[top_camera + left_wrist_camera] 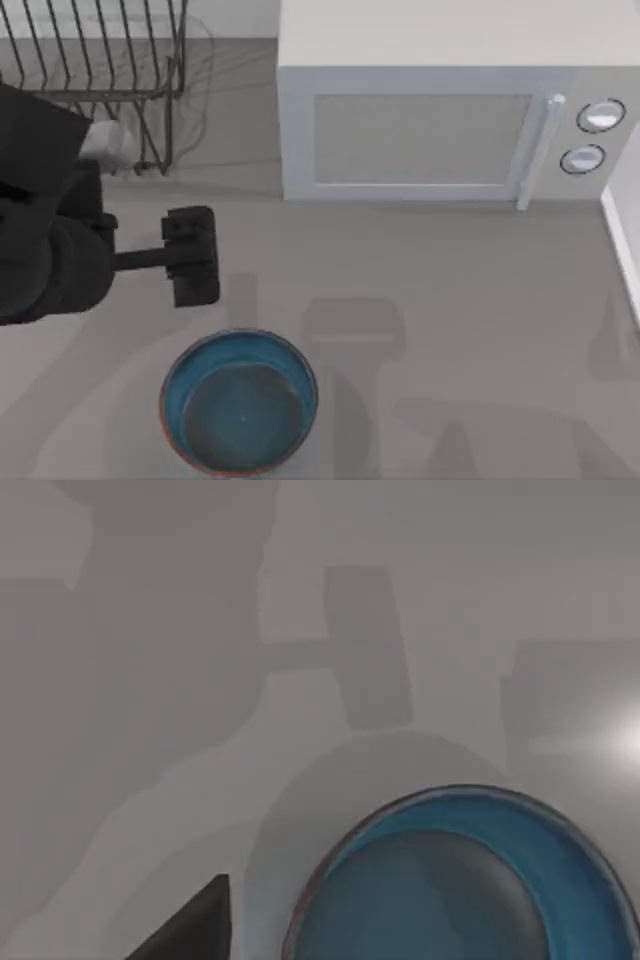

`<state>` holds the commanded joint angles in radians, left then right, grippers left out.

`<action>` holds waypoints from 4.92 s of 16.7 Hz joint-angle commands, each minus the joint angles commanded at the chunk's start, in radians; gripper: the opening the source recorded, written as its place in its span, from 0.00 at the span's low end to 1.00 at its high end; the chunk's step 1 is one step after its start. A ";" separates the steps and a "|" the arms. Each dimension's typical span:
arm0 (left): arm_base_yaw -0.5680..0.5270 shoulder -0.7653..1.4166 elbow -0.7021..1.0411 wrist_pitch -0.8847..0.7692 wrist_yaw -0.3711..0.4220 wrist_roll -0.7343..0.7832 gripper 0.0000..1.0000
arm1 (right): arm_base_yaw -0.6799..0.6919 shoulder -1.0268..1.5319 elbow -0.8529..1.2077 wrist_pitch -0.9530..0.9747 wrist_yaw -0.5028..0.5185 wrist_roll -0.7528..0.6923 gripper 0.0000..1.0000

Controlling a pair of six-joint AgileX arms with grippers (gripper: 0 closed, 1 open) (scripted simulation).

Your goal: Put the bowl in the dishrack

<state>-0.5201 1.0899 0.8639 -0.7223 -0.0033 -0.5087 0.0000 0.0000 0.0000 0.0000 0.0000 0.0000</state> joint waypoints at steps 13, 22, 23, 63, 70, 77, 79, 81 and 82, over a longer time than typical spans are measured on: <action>-0.373 0.747 0.623 -0.498 0.004 -0.360 1.00 | 0.000 0.000 0.000 0.000 0.000 0.000 1.00; -0.368 0.779 0.531 -0.378 0.004 -0.355 1.00 | 0.000 0.000 0.000 0.000 0.000 0.000 1.00; -0.368 0.794 0.499 -0.325 0.004 -0.355 1.00 | 0.000 0.000 0.000 0.000 0.000 0.000 1.00; -0.382 0.845 0.692 -0.488 0.004 -0.367 0.00 | 0.000 0.000 0.000 0.000 0.000 0.000 1.00; -0.378 0.793 1.044 -0.882 0.004 -0.364 0.00 | 0.000 0.000 0.000 0.000 0.000 0.000 1.00; -0.376 0.786 1.071 -0.906 0.004 -0.361 0.00 | 0.000 0.000 0.000 0.000 0.000 0.000 1.00; -0.349 0.760 1.054 -0.876 0.010 -0.339 0.00 | 0.000 0.000 0.000 0.000 0.000 0.000 1.00; -0.289 0.704 1.014 -0.808 0.022 -0.290 0.00 | 0.000 0.000 0.000 0.000 0.000 0.000 1.00; -0.249 0.667 0.986 -0.759 0.031 -0.257 0.00 | 0.000 0.000 0.000 0.000 0.000 0.000 1.00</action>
<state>-0.7686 1.7570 1.8499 -1.4811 0.0275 -0.7657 0.0000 0.0000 0.0000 0.0000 0.0000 0.0000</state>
